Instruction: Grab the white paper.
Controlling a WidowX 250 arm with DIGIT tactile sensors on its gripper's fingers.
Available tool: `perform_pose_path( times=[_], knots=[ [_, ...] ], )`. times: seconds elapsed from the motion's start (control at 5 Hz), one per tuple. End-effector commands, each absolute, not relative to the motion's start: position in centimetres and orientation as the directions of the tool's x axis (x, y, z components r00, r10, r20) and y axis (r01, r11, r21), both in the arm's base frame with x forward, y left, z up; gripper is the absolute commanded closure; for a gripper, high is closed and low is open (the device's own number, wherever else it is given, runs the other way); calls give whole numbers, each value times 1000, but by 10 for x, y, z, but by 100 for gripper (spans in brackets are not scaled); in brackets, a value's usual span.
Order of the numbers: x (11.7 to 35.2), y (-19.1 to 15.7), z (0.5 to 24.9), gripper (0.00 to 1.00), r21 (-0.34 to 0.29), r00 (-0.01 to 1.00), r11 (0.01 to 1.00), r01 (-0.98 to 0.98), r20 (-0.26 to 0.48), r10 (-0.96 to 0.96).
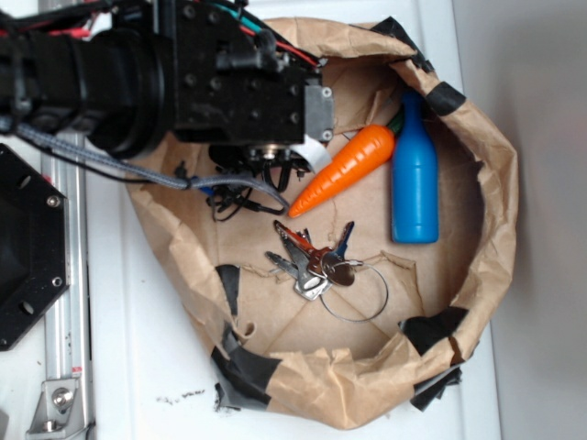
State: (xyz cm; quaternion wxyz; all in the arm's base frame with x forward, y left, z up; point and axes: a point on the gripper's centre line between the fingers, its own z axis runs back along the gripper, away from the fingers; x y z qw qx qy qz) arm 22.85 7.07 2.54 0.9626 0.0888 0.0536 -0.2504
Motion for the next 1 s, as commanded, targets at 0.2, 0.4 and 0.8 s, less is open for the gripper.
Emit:
perform_pose_path(
  times=[0.2, 0.4, 0.8],
  knots=[
    [265, -4, 144, 100, 173, 902, 896, 409, 73, -426],
    [266, -14, 154, 100, 149, 923, 921, 361, 82, -375],
    [259, -9, 160, 100, 39, 979, 998, 40, 199, -47]
  ],
)
